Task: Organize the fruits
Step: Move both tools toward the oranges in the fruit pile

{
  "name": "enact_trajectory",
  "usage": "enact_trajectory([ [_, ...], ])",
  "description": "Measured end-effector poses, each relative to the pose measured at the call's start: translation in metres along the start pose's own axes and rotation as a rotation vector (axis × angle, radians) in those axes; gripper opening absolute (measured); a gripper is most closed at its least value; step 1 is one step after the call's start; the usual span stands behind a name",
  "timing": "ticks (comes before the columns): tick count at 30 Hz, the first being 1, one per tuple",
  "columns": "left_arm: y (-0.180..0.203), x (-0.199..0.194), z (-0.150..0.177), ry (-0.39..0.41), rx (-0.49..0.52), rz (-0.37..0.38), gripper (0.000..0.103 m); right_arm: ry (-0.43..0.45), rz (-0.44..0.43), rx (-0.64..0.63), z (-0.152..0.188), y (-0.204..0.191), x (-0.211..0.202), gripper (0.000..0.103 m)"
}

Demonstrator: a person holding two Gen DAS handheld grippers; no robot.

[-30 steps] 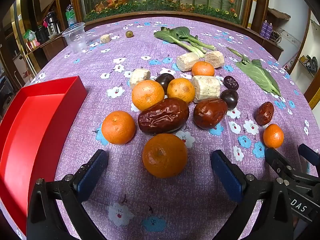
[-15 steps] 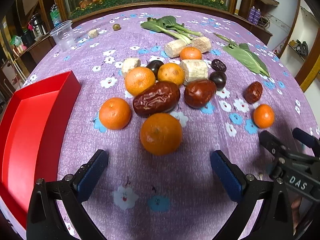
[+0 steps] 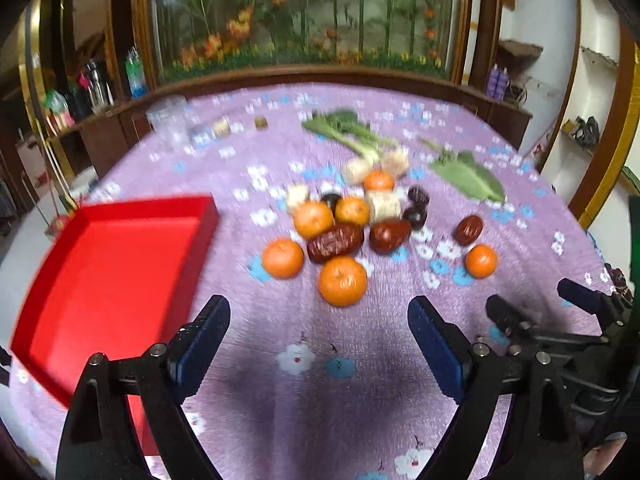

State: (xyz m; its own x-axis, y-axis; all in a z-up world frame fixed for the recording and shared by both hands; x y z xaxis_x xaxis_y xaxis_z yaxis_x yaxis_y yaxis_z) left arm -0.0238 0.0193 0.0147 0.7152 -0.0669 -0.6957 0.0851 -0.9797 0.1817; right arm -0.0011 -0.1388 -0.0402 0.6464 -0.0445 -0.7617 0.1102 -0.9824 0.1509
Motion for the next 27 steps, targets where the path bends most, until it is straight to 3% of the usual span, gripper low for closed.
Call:
enact_trajectory([
  [7,-0.006,-0.047,-0.017,0.152,0.014,-0.004,0.090,0.113,-0.033,-0.033,-0.012,-0.020,-0.037,0.103],
  [15,-0.011,-0.084,-0.025,0.254,0.018,-0.005,0.090,0.223,-0.035,-0.076,-0.020,-0.036,-0.074,0.103],
  [20,-0.011,-0.090,-0.026,0.279,0.028,-0.006,0.090,0.254,-0.051,-0.093,-0.023,-0.042,-0.083,0.102],
  [27,-0.007,-0.077,-0.026,0.254,0.051,-0.008,0.090,0.239,-0.084,-0.094,-0.024,-0.041,-0.074,0.096],
])
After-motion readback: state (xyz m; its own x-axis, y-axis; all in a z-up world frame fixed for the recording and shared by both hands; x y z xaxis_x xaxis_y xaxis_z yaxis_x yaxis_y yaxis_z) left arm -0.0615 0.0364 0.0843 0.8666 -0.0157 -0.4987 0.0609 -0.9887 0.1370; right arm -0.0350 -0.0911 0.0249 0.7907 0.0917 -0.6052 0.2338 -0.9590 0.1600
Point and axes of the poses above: each gripper's, at about its wrist camera, not at the fingertips, and x roughly the way its jaws point, y to its right, z to its underside, the point moved 7 cm from there along x, roughly the way its jaws point, and after that the axes turned 14 degrees about -x, right-handed, at the moved point
